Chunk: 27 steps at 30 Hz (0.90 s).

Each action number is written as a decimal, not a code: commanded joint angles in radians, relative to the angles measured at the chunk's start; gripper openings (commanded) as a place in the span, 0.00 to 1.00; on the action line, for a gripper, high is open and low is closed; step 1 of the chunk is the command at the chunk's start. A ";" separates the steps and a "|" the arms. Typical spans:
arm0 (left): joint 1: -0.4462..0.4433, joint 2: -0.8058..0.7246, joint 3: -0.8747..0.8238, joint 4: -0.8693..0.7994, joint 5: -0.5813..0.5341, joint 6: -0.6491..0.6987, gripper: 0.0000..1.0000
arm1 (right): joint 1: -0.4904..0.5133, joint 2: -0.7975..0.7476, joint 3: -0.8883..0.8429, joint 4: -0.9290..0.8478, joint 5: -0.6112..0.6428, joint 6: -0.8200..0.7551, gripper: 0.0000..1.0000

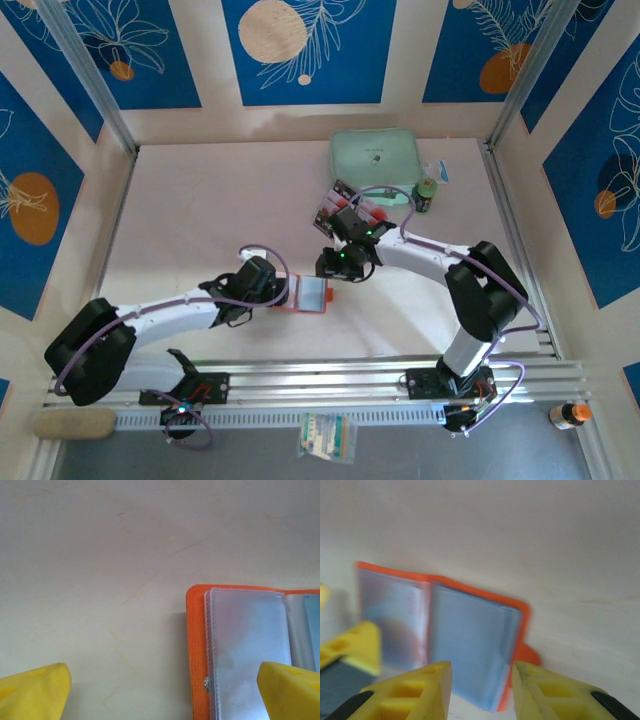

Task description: Put the credit cards into the card holder

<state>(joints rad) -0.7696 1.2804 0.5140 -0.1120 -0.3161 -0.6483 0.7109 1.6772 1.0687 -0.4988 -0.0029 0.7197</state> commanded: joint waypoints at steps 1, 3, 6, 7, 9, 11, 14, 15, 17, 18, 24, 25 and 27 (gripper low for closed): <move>0.009 0.002 0.024 -0.004 -0.020 -0.006 0.96 | 0.033 -0.021 -0.014 -0.119 0.138 -0.068 0.36; 0.010 0.002 0.026 -0.009 -0.020 -0.007 0.96 | 0.047 -0.013 -0.023 -0.118 0.142 -0.072 0.36; 0.009 0.002 0.032 -0.017 -0.018 -0.007 0.97 | 0.058 0.006 -0.034 -0.097 0.135 -0.074 0.36; 0.010 0.001 0.036 -0.023 -0.017 -0.007 0.98 | 0.058 0.014 -0.035 -0.089 0.131 -0.074 0.36; 0.010 -0.002 0.040 -0.030 -0.015 -0.004 0.98 | 0.057 0.028 -0.033 -0.079 0.130 -0.077 0.35; 0.009 -0.004 0.046 -0.036 -0.013 0.001 0.99 | 0.055 0.036 -0.032 -0.073 0.133 -0.081 0.30; 0.010 -0.006 0.058 -0.041 -0.004 0.011 1.00 | 0.044 0.033 -0.035 -0.068 0.138 -0.089 0.21; 0.011 -0.005 0.062 -0.041 -0.002 0.013 1.00 | 0.040 0.031 -0.039 -0.066 0.136 -0.092 0.16; 0.009 -0.002 0.072 -0.041 0.005 0.018 1.00 | 0.027 0.021 -0.046 -0.063 0.132 -0.102 0.06; 0.009 0.000 0.078 -0.040 0.007 0.020 1.00 | 0.021 0.015 -0.051 -0.063 0.131 -0.105 0.02; 0.009 0.017 0.109 -0.044 0.026 0.025 1.00 | -0.017 -0.029 -0.089 -0.062 0.121 -0.133 0.00; 0.010 0.021 0.116 -0.044 0.029 0.025 1.00 | -0.023 -0.036 -0.096 -0.062 0.121 -0.138 0.00; 0.010 0.028 0.126 -0.043 0.037 0.022 1.00 | -0.034 -0.051 -0.111 -0.061 0.118 -0.144 0.00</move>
<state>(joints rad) -0.7692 1.2938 0.6071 -0.1387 -0.2985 -0.6445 0.6907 1.6646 0.9825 -0.5465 0.1242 0.6010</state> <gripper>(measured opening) 0.998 0.044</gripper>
